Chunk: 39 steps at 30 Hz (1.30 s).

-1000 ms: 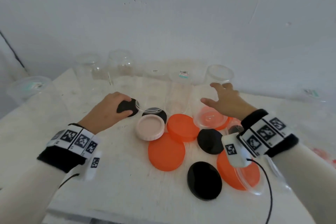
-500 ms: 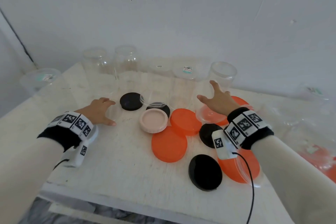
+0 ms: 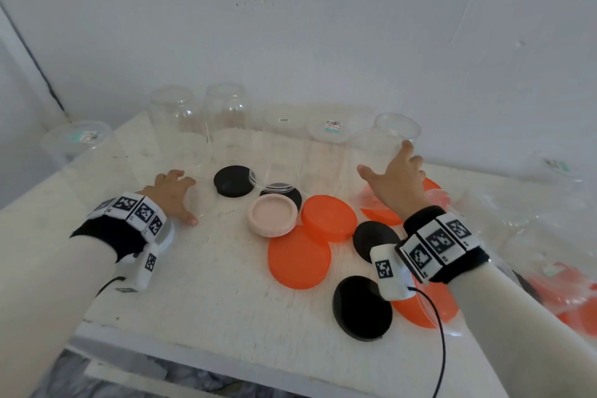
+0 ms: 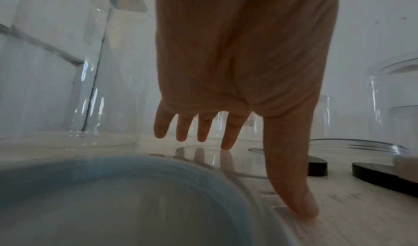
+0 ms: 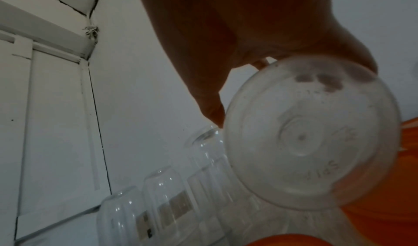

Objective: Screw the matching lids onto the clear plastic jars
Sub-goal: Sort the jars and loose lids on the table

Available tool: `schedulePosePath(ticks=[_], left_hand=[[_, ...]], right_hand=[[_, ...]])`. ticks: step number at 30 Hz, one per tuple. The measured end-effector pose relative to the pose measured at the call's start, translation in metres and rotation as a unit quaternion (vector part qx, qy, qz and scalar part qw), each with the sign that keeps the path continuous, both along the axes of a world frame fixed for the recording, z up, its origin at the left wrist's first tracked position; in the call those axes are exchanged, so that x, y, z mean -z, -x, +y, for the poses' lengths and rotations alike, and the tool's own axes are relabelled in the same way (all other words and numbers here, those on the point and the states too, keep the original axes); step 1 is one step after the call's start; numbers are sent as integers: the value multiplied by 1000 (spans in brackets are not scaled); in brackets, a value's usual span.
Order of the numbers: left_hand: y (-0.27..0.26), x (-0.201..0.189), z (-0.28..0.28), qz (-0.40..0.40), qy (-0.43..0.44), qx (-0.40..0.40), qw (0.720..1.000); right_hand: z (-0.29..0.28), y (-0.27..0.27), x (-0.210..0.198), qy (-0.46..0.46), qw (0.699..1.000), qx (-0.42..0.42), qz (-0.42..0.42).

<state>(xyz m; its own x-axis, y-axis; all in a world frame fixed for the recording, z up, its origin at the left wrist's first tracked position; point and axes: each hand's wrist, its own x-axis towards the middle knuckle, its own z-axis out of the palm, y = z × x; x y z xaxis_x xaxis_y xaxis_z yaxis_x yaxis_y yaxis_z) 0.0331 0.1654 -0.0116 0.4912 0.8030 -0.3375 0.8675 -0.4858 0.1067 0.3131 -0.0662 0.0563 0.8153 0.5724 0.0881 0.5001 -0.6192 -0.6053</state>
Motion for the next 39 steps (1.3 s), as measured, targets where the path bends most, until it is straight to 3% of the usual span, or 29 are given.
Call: schedulePosePath(ticks=[4, 13, 23, 31, 39], left_hand=[[2, -3, -1, -30, 39, -4, 999], [0, -10, -7, -51, 7, -2, 999], [19, -40, -24, -171, -11, 17, 985], [67, -57, -56, -372, -6, -2, 928], [112, -50, -82, -435, -18, -49, 899]], right_hand=[[-4, 4, -3, -37, 999, 19, -20], [-16, 20, -4, -115, 990, 50, -67], [-24, 59, -9, -246, 968, -54, -9], [0, 129, 10, -161, 951, -230, 129], [41, 172, 47, -91, 933, -311, 157]])
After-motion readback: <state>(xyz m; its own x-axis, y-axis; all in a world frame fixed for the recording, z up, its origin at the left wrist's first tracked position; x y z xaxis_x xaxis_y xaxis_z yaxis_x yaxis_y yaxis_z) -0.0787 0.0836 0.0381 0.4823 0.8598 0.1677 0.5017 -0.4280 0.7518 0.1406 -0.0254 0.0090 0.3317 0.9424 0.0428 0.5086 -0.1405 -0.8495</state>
